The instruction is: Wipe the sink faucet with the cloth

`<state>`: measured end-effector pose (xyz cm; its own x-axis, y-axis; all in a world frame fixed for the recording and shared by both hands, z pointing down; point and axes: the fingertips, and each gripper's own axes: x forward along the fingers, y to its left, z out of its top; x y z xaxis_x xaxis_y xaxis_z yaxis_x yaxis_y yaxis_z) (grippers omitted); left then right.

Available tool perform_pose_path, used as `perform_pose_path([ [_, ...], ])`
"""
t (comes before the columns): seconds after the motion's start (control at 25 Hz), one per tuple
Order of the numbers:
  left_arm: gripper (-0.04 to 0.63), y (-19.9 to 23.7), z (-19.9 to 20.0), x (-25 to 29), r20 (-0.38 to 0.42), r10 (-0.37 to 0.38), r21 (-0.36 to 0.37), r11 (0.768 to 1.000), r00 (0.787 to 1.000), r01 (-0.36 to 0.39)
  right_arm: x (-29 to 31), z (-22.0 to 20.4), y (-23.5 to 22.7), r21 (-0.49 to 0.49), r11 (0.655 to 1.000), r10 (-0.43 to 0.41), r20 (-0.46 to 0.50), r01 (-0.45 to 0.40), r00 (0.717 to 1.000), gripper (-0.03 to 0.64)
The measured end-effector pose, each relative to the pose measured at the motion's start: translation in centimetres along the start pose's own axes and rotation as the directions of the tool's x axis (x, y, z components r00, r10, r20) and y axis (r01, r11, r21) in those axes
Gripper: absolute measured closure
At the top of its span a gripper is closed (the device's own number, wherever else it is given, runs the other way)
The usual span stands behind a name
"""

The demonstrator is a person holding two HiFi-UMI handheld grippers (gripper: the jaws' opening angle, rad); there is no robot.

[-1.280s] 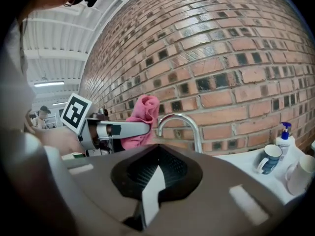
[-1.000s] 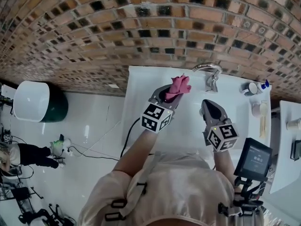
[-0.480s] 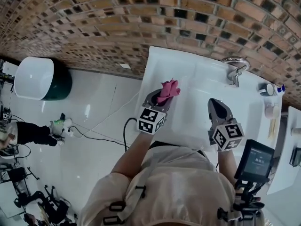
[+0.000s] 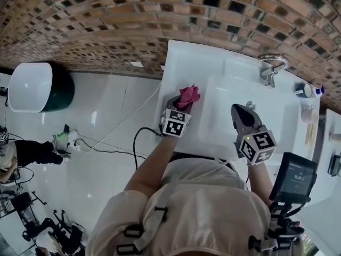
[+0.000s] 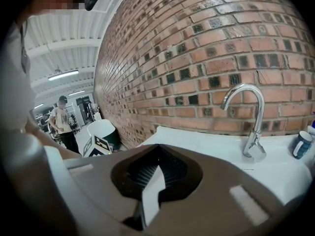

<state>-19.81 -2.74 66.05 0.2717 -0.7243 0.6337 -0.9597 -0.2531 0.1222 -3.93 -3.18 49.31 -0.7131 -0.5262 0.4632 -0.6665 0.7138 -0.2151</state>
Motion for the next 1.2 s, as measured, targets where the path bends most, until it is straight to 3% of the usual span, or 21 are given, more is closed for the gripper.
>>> perform_pose_path([
  [0.16, 0.456, 0.6, -1.5, 1.6, -0.068, 0.017, -0.013, 1.0, 0.998, -0.018, -0.1, -0.6, -0.4, 0.017, 1.0, -0.011, -0.032, 0.012, 0.999, 0.63],
  [0.32, 0.442, 0.1, -2.0, 2.7, -0.096, -0.018, 0.006, 1.0, 0.995, 0.019, -0.4, -0.8, -1.1, 0.038, 0.999, -0.032, -0.036, 0.033, 0.999, 0.63],
  [0.44, 0.342, 0.1, -1.8, 2.4, -0.085, -0.018, 0.043, 0.999, 0.996, 0.022, -0.5, -0.6, -1.5, 0.033, 0.998, -0.043, -0.029, 0.044, 0.999, 0.63],
  [0.56, 0.302, 0.2, 0.2, 0.8, -0.031, -0.012, 0.075, 0.997, 0.999, 0.014, -0.6, 0.2, -1.6, 0.026, 0.999, -0.044, -0.011, 0.044, 0.999, 0.63],
  [0.84, 0.304, -2.2, 9.0, -3.2, 0.134, -0.082, 0.077, 0.994, 0.988, 0.073, -0.6, 2.4, -2.4, 0.022, 0.999, -0.044, 0.037, 0.043, 0.998, 0.63],
  [1.0, 0.33, -4.1, 15.7, -5.5, 0.284, -0.091, 0.107, 0.992, 0.955, 0.062, -1.0, 4.6, -3.2, 0.013, 0.999, -0.048, 0.091, 0.047, 0.995, 0.63],
  [1.2, 0.501, -7.0, 22.0, -7.5, 0.436, -0.119, 0.152, 0.987, 0.892, 0.057, -1.9, 7.6, -4.4, -0.014, 0.998, -0.057, 0.158, 0.06, 0.986, 0.63],
])
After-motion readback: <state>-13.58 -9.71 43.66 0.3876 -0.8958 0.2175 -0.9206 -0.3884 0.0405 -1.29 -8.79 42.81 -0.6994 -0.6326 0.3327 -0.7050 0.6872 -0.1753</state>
